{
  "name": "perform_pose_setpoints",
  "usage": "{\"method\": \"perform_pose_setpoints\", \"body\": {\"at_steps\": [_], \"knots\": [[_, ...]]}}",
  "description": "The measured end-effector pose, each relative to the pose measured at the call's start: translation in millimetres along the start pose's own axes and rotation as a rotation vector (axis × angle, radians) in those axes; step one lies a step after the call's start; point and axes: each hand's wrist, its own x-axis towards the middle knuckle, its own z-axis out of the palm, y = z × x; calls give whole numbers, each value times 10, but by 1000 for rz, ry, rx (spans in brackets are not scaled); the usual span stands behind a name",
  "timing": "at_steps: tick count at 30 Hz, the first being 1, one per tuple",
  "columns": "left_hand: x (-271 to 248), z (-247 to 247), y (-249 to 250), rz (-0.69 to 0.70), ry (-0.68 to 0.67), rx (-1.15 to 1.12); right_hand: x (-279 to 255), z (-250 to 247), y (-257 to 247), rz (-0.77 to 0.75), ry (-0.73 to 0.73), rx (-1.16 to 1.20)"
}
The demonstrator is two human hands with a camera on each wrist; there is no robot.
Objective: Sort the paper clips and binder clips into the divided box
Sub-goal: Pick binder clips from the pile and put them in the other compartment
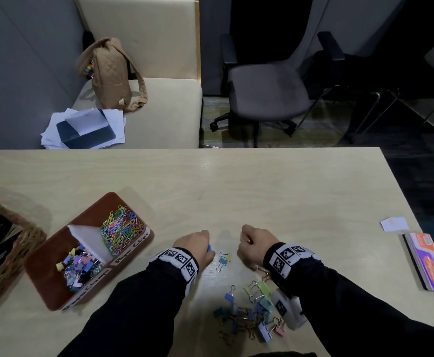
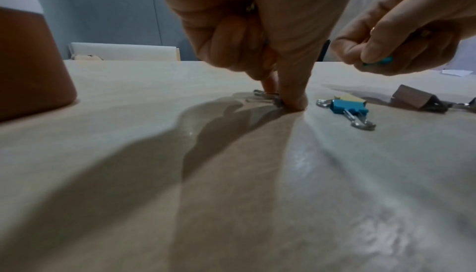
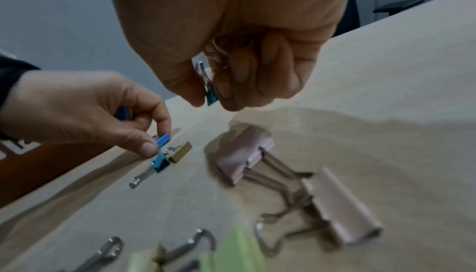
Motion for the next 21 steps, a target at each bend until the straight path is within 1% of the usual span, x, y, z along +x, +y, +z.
{"method": "perform_pose_setpoints", "body": {"at_steps": [2, 4, 7, 9, 12, 16, 19, 21], "knots": [[-48, 7, -23, -36, -8, -63, 8, 28, -7, -20, 30, 102], [-100, 46, -53, -94, 7, -250, -1, 38, -49, -53, 31, 188], [-200, 134, -143, -141, 36, -579, -66, 30, -235, -18, -19, 394], [-300, 187, -255, -147, 70, -707, -115, 14, -419, 21, -102, 448], [-542, 178, -424, -188, 169, -857, -137, 68, -680, 77, -258, 439], [-934, 23, -626, -292, 385, -1225, -125, 271, -999, 108, -369, 450], [-1122, -83, -914, -380, 467, -1404, -142, 460, -1290, 128, -444, 513], [-1210, -146, -1117, -433, 493, -1533, -157, 610, -1486, 133, -506, 586]]}}
